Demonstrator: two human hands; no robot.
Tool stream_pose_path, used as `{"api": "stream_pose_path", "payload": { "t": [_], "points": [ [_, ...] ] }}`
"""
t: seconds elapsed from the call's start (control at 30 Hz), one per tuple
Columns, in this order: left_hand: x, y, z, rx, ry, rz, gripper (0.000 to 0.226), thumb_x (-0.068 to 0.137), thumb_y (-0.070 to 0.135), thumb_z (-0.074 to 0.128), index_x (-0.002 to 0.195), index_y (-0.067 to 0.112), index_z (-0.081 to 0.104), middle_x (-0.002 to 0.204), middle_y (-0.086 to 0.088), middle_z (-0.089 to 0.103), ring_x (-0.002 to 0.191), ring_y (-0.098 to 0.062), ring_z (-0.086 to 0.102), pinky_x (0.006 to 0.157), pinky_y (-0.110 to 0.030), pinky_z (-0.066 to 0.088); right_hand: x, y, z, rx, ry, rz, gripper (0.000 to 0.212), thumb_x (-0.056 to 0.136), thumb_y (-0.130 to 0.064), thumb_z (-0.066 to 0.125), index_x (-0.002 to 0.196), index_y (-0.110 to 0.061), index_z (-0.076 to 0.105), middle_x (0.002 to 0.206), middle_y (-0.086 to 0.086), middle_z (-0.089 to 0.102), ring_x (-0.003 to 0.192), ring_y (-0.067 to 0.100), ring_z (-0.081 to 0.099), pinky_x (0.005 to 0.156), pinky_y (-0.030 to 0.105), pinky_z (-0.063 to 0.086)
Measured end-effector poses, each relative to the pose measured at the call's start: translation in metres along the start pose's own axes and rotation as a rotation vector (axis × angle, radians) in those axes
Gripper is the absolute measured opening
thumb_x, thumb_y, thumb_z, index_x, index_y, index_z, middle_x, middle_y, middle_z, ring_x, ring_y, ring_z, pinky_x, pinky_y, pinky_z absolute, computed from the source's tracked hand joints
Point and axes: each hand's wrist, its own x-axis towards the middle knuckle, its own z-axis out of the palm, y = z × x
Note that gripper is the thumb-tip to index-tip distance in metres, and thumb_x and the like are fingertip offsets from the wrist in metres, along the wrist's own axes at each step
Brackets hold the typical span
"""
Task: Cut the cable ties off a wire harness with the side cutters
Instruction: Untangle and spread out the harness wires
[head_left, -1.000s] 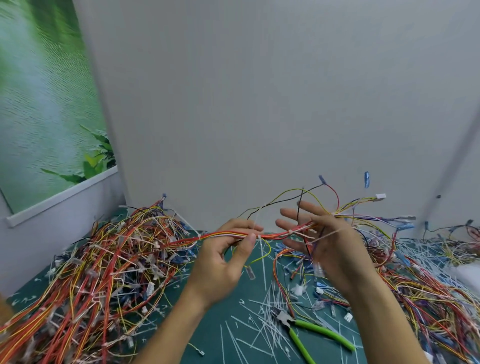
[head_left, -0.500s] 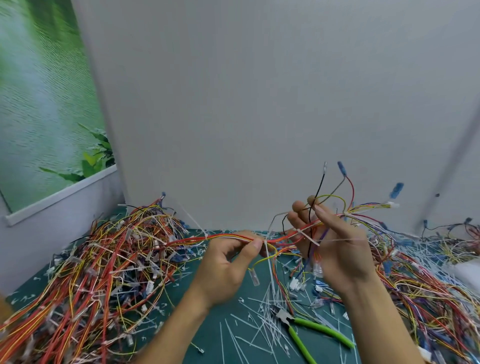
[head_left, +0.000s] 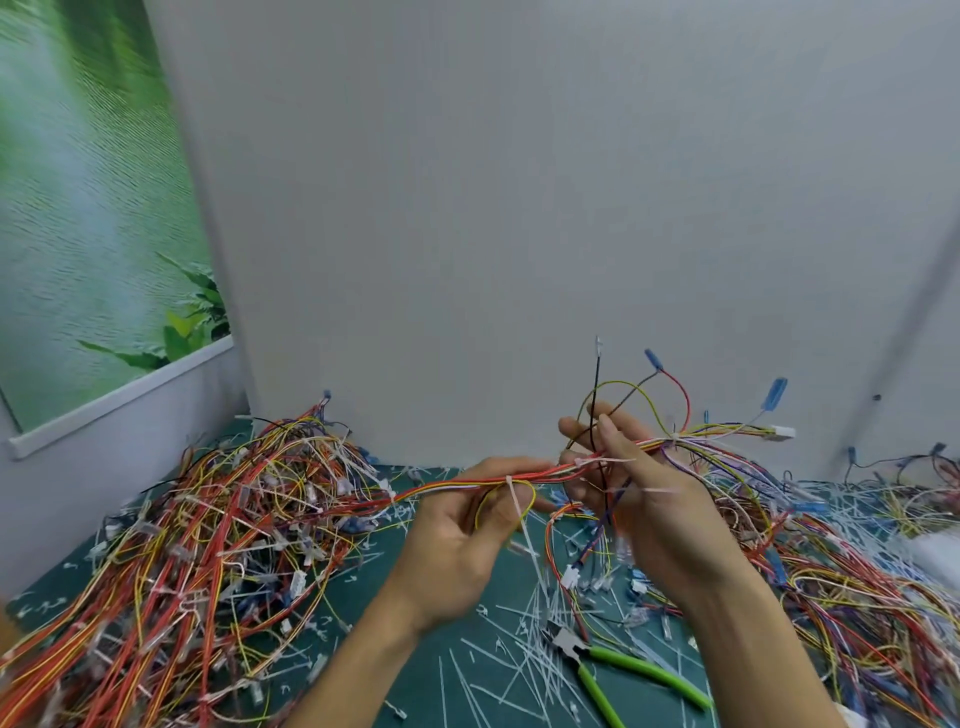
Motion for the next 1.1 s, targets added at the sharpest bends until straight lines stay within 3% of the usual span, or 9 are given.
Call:
{"api": "stream_pose_path", "payload": {
  "t": [0.2, 0.33, 0.43, 0.6, 0.8, 0.9, 0.97, 1.03, 1.1],
  "points": [
    [0.004, -0.004, -0.004, -0.139, 0.151, -0.047, 0.032, 0.093, 0.038, 0.058, 0.114, 0.018, 0.072, 0.094, -0.012, 0.077, 0.082, -0.016, 0.072, 0.07, -0.024, 0.054, -0.002, -0.006, -0.009, -0.174, -0.006, -0.042, 0.042, 0.077, -0.033, 0.076, 0.115, -0.014, 0.072, 0.113, 0.011, 0.075, 0.095, 0.024, 0.072, 0.073, 0.031, 0.058],
    [0.007, -0.008, -0.008, -0.297, 0.274, -0.078, 0.024, 0.093, 0.034, 0.065, 0.108, 0.019, 0.076, 0.096, -0.01, 0.072, 0.083, -0.027, 0.068, 0.07, -0.035, 0.051, -0.003, -0.007, -0.013, -0.123, -0.009, -0.055, 0.045, 0.071, -0.029, 0.084, 0.112, -0.011, 0.075, 0.108, 0.016, 0.075, 0.092, 0.026, 0.071, 0.072, 0.031, 0.057],
    [0.009, -0.007, -0.011, -0.4, 0.297, -0.119, 0.028, 0.089, 0.037, 0.066, 0.106, 0.018, 0.077, 0.096, -0.009, 0.07, 0.082, -0.025, 0.066, 0.071, -0.036, 0.05, -0.004, -0.007, -0.013, -0.144, -0.037, -0.065, 0.046, 0.067, -0.036, 0.094, 0.105, -0.013, 0.081, 0.099, 0.014, 0.075, 0.088, 0.023, 0.073, 0.069, 0.027, 0.057],
    [0.008, -0.003, -0.011, -0.437, 0.256, -0.111, 0.031, 0.09, 0.036, 0.066, 0.11, 0.014, 0.074, 0.098, -0.014, 0.07, 0.084, -0.027, 0.067, 0.07, -0.033, 0.053, -0.002, -0.001, -0.014, -0.18, -0.009, -0.119, 0.019, 0.077, -0.028, 0.084, 0.095, -0.02, 0.082, 0.097, 0.009, 0.078, 0.088, 0.021, 0.075, 0.071, 0.025, 0.058],
    [0.007, -0.002, -0.006, -0.349, 0.204, -0.126, 0.024, 0.091, 0.033, 0.068, 0.108, 0.016, 0.072, 0.096, -0.013, 0.07, 0.082, -0.027, 0.066, 0.073, -0.031, 0.052, -0.003, 0.003, -0.019, -0.417, -0.036, -0.199, 0.029, 0.091, -0.039, 0.077, 0.108, -0.016, 0.074, 0.104, 0.012, 0.078, 0.098, 0.03, 0.076, 0.081, 0.031, 0.061],
    [0.007, -0.003, -0.004, -0.327, 0.218, -0.132, 0.03, 0.086, 0.039, 0.071, 0.106, 0.018, 0.071, 0.088, -0.01, 0.066, 0.078, -0.026, 0.063, 0.076, -0.034, 0.052, 0.016, 0.013, -0.017, -0.536, 0.064, -0.118, 0.009, 0.096, -0.028, 0.073, 0.097, -0.02, 0.07, 0.091, 0.01, 0.076, 0.095, 0.037, 0.075, 0.077, 0.039, 0.061],
    [0.008, -0.004, -0.004, -0.314, 0.236, -0.143, 0.028, 0.087, 0.041, 0.073, 0.105, 0.019, 0.071, 0.084, -0.008, 0.064, 0.077, -0.025, 0.062, 0.075, -0.035, 0.051, 0.027, 0.018, -0.018, -0.59, 0.107, -0.084, 0.008, 0.097, -0.017, 0.069, 0.092, -0.023, 0.066, 0.086, 0.009, 0.074, 0.085, 0.032, 0.076, 0.064, 0.033, 0.058],
    [0.009, -0.005, -0.005, -0.302, 0.261, -0.151, 0.03, 0.086, 0.042, 0.071, 0.104, 0.018, 0.071, 0.082, -0.007, 0.062, 0.077, -0.025, 0.06, 0.073, -0.034, 0.05, 0.023, 0.016, -0.022, -0.587, 0.047, -0.12, 0.008, 0.091, -0.036, 0.076, 0.095, -0.031, 0.071, 0.092, 0.008, 0.078, 0.078, 0.027, 0.076, 0.06, 0.027, 0.058],
    [0.009, -0.005, -0.007, -0.309, 0.274, -0.148, 0.032, 0.085, 0.041, 0.07, 0.103, 0.015, 0.07, 0.081, -0.007, 0.062, 0.077, -0.025, 0.06, 0.073, -0.033, 0.051, 0.01, 0.009, -0.029, -0.583, -0.025, -0.125, 0.03, 0.083, -0.061, 0.077, 0.103, -0.037, 0.074, 0.097, 0.005, 0.079, 0.084, 0.027, 0.077, 0.07, 0.029, 0.059]
  ]
}}
